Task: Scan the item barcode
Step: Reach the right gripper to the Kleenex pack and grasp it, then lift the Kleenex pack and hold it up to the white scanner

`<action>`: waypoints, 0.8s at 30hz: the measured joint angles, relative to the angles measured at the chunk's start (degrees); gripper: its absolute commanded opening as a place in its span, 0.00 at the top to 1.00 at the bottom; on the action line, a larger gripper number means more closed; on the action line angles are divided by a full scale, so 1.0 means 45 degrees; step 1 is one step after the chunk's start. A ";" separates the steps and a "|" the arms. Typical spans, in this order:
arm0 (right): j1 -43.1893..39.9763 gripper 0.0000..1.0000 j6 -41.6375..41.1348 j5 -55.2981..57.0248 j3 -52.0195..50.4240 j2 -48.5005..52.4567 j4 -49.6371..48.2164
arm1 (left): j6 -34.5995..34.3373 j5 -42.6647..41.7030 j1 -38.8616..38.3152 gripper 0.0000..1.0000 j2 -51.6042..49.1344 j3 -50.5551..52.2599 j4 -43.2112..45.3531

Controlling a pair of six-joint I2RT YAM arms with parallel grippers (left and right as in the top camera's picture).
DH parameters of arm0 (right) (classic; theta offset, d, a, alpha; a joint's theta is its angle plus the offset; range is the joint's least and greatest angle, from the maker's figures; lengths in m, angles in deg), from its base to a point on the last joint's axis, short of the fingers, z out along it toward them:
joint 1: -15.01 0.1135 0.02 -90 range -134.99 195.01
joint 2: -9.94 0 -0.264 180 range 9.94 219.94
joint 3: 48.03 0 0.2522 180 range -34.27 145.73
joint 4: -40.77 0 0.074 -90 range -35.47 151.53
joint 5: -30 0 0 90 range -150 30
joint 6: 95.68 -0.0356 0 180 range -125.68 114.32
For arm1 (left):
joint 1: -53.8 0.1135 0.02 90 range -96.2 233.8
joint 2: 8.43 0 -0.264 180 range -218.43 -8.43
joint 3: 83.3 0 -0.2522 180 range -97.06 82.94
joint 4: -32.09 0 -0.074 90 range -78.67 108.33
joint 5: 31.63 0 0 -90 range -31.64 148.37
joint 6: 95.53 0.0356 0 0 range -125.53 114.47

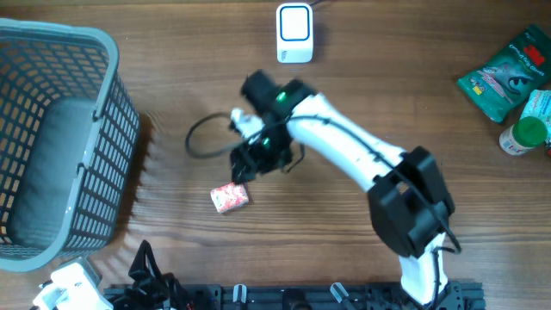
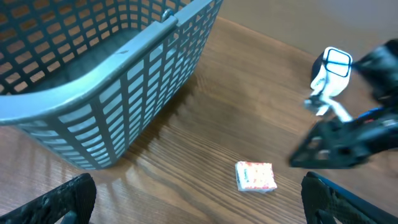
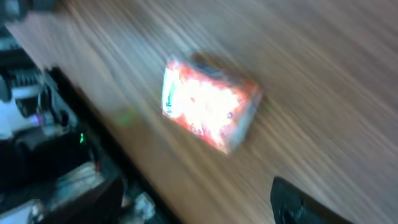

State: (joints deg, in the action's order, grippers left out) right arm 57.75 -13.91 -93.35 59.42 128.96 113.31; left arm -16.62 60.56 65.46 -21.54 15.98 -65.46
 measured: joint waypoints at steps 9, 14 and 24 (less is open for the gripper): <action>0.0471 0.41 -0.2914 -0.0491 -0.3968 -0.0019 -0.5508 | 0.0000 0.0000 0.0000 0.00 0.0000 0.0000 0.0005; 0.1083 0.96 -0.3531 -0.0287 -0.4041 -0.0019 -0.5838 | 0.0000 0.0000 0.0000 0.00 0.0000 0.0000 0.0005; -0.0631 0.96 -0.0379 0.1171 -0.4250 -0.4255 -0.7529 | 0.0000 0.0000 0.0000 0.00 0.0000 0.0000 0.0005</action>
State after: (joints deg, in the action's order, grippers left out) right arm 54.91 -15.62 -88.08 40.30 109.81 79.44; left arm -16.62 60.56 65.46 -21.54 15.98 -65.43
